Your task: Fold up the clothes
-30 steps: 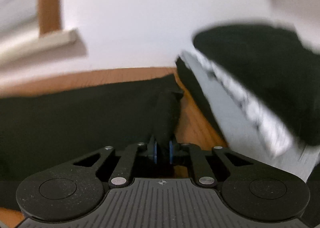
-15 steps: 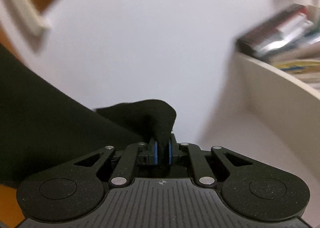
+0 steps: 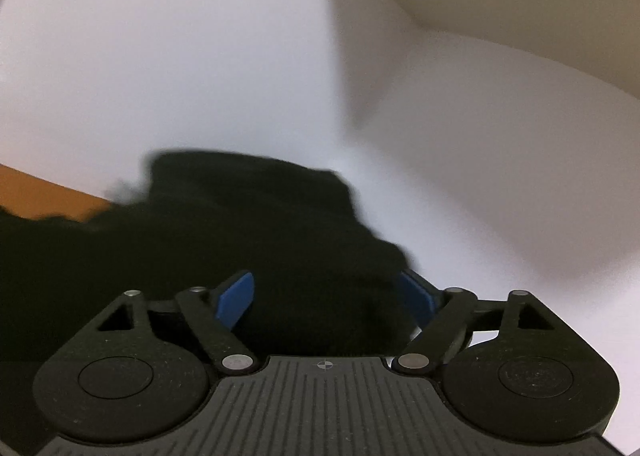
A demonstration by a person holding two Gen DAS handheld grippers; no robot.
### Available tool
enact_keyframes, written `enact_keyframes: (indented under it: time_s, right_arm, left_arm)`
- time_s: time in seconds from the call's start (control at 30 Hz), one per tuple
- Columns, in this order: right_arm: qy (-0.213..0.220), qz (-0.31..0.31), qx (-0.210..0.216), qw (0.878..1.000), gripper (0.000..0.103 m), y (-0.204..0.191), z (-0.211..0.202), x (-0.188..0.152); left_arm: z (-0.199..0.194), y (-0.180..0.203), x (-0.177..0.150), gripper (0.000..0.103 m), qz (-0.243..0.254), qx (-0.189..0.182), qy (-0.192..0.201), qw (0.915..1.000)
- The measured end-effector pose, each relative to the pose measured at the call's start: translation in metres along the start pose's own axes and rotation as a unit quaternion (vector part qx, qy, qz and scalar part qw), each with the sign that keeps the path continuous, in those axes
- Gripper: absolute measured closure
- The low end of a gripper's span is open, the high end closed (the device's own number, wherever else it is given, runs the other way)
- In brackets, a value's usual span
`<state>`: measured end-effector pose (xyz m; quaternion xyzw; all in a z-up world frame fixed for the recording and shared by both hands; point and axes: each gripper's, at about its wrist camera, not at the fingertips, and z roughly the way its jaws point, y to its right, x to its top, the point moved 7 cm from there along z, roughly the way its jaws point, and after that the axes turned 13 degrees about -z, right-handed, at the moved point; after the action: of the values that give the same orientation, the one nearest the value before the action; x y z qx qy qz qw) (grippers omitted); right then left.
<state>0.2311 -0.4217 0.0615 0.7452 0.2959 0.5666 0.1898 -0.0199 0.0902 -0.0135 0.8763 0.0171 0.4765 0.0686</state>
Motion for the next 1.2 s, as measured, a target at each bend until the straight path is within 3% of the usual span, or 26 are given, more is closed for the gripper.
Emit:
enact_keyframes:
  time_s: [0.1,0.27,0.43,0.47,0.53,0.57,0.7,0.77,0.97,1.07,1.13,1.2]
  right_arm:
    - [0.03,0.031,0.089,0.995,0.02,-0.038,-0.019,0.009]
    - [0.064,0.072,0.232,0.968,0.018,-0.115,-0.052,0.017]
    - [0.069,0.078,0.3,0.948,0.017,-0.183,-0.08,0.026]
    - [0.067,0.081,0.308,0.946,0.017,-0.191,-0.083,0.024]
    - [0.063,0.094,0.314,0.943,0.017,-0.206,-0.094,0.024]
    - [0.065,0.102,0.316,0.941,0.017,-0.208,-0.101,0.023]
    - [0.072,0.115,0.329,0.935,0.019,-0.223,-0.14,0.014]
    - [0.072,0.108,0.321,0.938,0.02,-0.23,-0.158,0.007]
    - [0.086,0.068,0.303,0.947,0.02,-0.239,-0.203,-0.003]
    - [0.089,0.053,0.304,0.947,0.02,-0.239,-0.214,-0.002]
    - [0.089,0.047,0.302,0.948,0.019,-0.238,-0.216,-0.001]
    - [0.094,0.05,0.303,0.947,0.019,-0.236,-0.22,-0.001]
  left_arm:
    - [-0.019,-0.004,0.001,0.011,-0.002,0.006,0.01,0.9999]
    - [-0.052,-0.013,-0.007,0.011,-0.001,0.025,0.021,0.9995]
    - [-0.079,-0.001,-0.019,0.015,-0.001,0.044,0.037,0.9983]
    - [-0.082,0.005,-0.022,0.019,0.004,0.049,0.04,0.998]
    - [-0.088,0.019,-0.028,0.037,0.012,0.058,0.04,0.9974]
    - [-0.092,0.025,-0.032,0.04,0.012,0.053,0.041,0.9977]
    - [-0.104,0.058,-0.053,0.037,-0.005,0.012,0.037,0.9992]
    - [-0.103,0.081,-0.062,0.029,0.002,-0.003,0.035,0.9994]
    - [-0.093,0.149,-0.079,0.029,0.054,-0.02,0.043,0.9974]
    - [-0.09,0.178,-0.082,0.043,0.09,-0.016,0.054,0.9943]
    - [-0.083,0.191,-0.086,0.063,0.113,-0.012,0.049,0.9923]
    - [-0.078,0.201,-0.092,0.065,0.128,-0.009,0.041,0.9909]
